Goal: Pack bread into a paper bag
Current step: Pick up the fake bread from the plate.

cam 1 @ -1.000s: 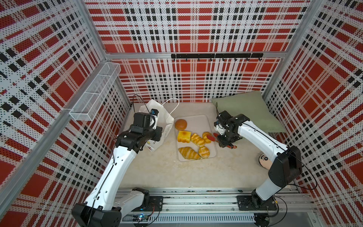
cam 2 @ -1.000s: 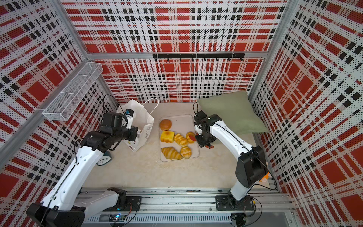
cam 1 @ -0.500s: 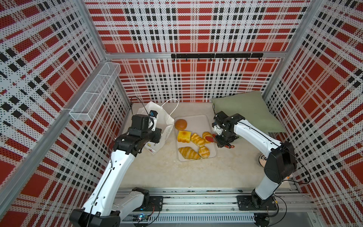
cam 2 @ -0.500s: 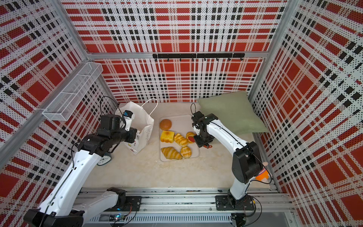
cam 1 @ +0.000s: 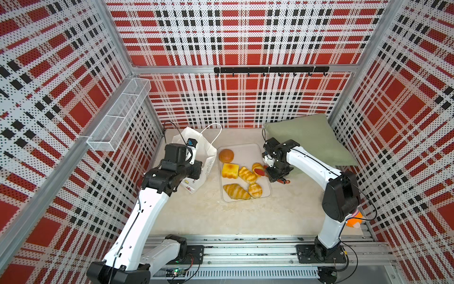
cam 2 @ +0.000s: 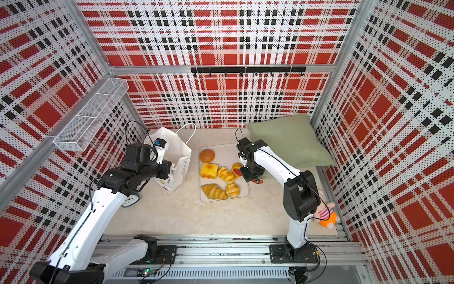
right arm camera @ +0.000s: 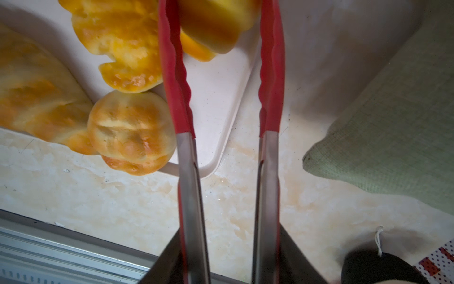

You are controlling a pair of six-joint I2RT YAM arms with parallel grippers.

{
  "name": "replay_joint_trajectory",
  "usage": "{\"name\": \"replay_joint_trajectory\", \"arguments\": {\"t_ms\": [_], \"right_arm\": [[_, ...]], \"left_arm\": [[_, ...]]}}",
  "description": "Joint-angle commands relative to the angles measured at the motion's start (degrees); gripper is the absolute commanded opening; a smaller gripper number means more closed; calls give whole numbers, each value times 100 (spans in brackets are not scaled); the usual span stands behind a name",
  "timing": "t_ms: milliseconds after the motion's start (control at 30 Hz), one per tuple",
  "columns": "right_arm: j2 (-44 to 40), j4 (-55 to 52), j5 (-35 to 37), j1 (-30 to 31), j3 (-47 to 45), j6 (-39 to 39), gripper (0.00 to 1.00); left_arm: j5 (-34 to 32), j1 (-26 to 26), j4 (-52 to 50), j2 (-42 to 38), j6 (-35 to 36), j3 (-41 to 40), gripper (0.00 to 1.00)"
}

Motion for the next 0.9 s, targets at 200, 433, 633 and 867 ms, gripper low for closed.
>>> {"name": "replay_joint_trajectory", "arguments": {"t_ms": [200,433,633,867], "right_arm": [[518,47,-428,44,170,-41,20],[162,93,-244,43,232,109,0],[-504,67,-211,43,958,327,0],[-627,-312,-222,44,1716,345,0]], "left_arm": [[56,-14,157,-404,123,-189,0],[39,-366,208,-1010,289,-399,1],[-403,-620,112,-1160,170,-280,21],[-564,-742,4,-784,95,-152,42]]}}
